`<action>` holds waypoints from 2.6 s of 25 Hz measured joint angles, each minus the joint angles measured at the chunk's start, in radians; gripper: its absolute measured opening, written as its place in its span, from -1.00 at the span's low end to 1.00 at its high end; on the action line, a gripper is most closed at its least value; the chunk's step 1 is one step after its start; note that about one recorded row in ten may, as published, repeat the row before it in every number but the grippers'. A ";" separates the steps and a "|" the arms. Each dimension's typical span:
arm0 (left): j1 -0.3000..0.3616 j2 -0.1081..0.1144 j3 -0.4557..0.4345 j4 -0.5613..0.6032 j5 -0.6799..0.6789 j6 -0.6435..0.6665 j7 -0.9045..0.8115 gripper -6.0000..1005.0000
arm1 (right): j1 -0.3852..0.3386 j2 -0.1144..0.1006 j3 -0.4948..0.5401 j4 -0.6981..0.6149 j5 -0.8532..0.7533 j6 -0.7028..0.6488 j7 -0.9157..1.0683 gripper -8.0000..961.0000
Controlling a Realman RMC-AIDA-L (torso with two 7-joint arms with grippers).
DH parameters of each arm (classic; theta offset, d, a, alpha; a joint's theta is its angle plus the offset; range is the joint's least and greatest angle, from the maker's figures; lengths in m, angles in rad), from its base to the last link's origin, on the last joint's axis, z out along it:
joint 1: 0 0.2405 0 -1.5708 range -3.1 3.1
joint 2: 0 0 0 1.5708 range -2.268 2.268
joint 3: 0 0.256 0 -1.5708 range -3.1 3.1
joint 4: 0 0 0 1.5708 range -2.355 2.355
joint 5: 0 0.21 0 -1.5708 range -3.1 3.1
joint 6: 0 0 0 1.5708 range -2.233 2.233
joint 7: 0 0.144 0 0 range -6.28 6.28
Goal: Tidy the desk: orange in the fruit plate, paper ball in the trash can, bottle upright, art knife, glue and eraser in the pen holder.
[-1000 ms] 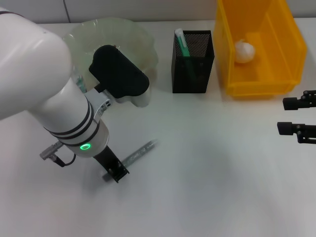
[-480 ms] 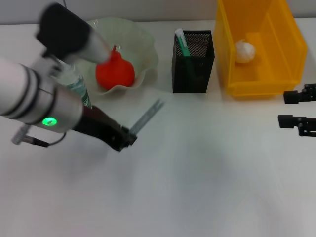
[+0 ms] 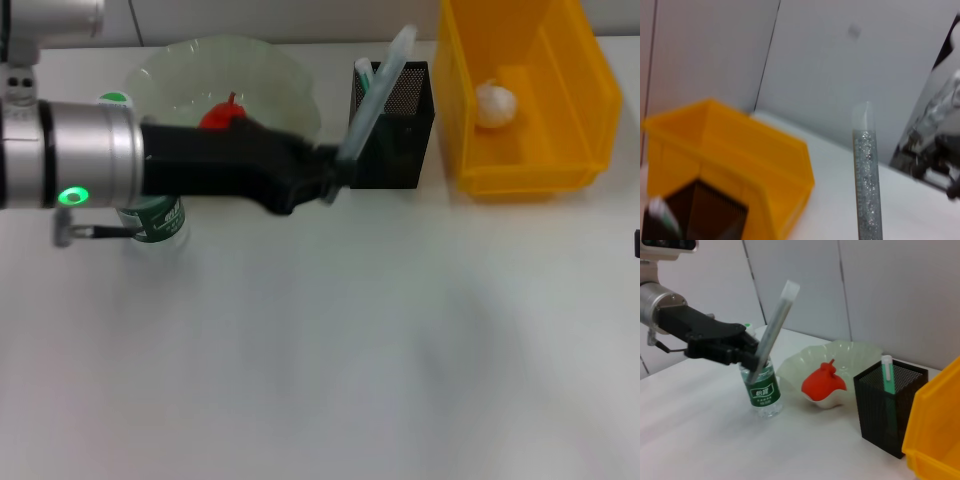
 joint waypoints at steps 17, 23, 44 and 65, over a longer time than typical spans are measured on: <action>-0.236 -0.006 0.243 -0.273 -0.115 -0.619 0.086 -0.48 | 0.021 0.003 -0.012 0.057 -0.001 0.018 0.003 0.23; -0.308 -0.006 0.256 -0.383 -0.161 -0.713 0.097 -0.45 | 0.039 0.004 -0.014 0.070 -0.002 0.018 -0.004 0.23; -0.365 -0.006 0.348 -0.484 -0.187 -0.820 0.073 -0.36 | 0.056 0.004 -0.025 0.092 -0.025 0.016 -0.006 0.24; 0.047 0.011 -0.099 -0.223 -0.306 0.223 0.377 0.71 | 0.119 0.002 -0.064 0.178 -0.011 -0.076 -0.092 0.44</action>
